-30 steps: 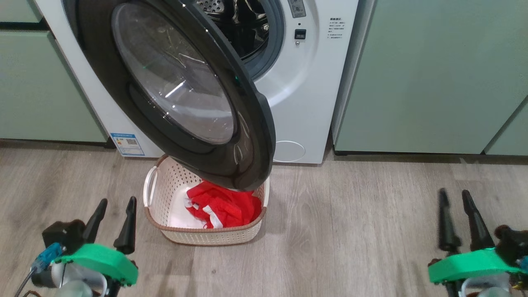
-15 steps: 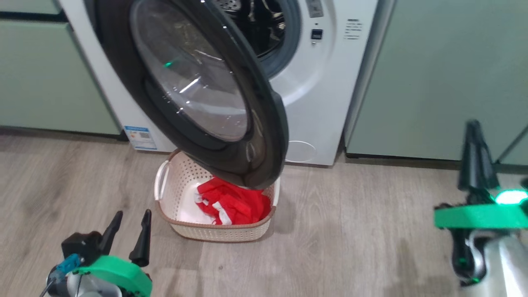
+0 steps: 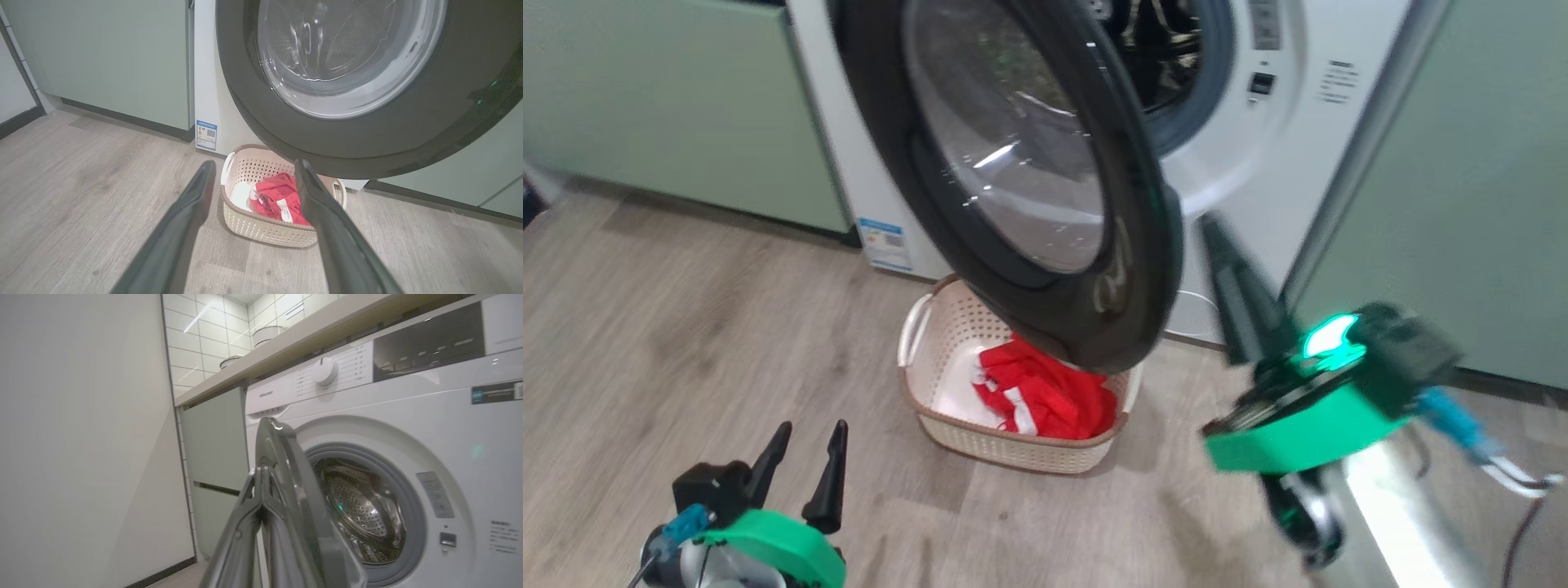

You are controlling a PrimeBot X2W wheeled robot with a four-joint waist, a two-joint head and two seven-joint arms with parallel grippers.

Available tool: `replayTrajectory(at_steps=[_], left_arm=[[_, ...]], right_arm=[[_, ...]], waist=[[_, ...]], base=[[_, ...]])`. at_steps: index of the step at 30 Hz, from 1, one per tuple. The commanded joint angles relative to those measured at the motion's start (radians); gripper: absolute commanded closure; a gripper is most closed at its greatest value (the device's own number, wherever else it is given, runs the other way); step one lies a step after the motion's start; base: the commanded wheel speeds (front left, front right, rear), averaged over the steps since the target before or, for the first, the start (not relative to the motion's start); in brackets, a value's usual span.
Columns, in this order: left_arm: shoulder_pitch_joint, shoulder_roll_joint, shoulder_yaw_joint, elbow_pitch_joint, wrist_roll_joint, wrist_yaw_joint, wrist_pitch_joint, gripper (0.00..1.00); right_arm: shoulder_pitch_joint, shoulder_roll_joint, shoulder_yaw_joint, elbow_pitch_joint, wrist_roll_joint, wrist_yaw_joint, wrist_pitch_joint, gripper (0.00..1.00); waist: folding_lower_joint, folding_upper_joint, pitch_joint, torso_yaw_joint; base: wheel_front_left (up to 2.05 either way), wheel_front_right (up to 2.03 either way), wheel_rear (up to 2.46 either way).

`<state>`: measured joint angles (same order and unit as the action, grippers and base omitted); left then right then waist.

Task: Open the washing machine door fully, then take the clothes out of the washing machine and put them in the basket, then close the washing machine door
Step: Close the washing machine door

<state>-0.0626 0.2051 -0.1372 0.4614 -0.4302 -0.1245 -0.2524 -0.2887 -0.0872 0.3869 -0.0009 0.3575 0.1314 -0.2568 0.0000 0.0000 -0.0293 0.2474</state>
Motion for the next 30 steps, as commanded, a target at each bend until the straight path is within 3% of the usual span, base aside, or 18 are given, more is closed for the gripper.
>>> replayTrajectory(at_steps=[1,9,14,20,30], left_arm=[[-0.048,0.008,0.031,-0.024,0.007,-0.006,-0.009,0.0],[-0.063,-0.006,-0.001,-0.016,0.004,-0.006,-0.009,0.0],[-0.071,-0.019,-0.014,-0.016,0.002,-0.006,-0.009,0.0],[-0.088,-0.038,-0.027,-0.016,-0.002,-0.006,-0.009,0.0],[-0.129,-0.059,-0.037,-0.032,0.001,-0.006,-0.009,0.0]], right_arm=[[-0.039,-0.001,0.045,-0.009,0.003,-0.001,-0.005,1.0],[-0.066,-0.015,0.224,0.193,0.048,-0.001,-0.005,1.0],[-0.088,-0.023,0.258,0.315,0.08,-0.001,-0.005,1.0],[-0.14,-0.031,0.213,0.423,0.088,-0.001,-0.005,1.0],[-0.281,-0.037,0.066,0.472,0.061,-0.001,-0.005,1.0]], waist=[[0.0,0.0,0.003,0.031],[0.0,0.0,0.019,0.1],[0.0,0.0,0.039,0.126],[0.0,0.0,0.087,0.14],[0.0,0.0,0.179,0.117]], base=[[0.0,0.0,0.0],[0.0,0.0,0.0],[0.0,0.0,0.0],[0.0,0.0,0.0],[0.0,0.0,0.0]])
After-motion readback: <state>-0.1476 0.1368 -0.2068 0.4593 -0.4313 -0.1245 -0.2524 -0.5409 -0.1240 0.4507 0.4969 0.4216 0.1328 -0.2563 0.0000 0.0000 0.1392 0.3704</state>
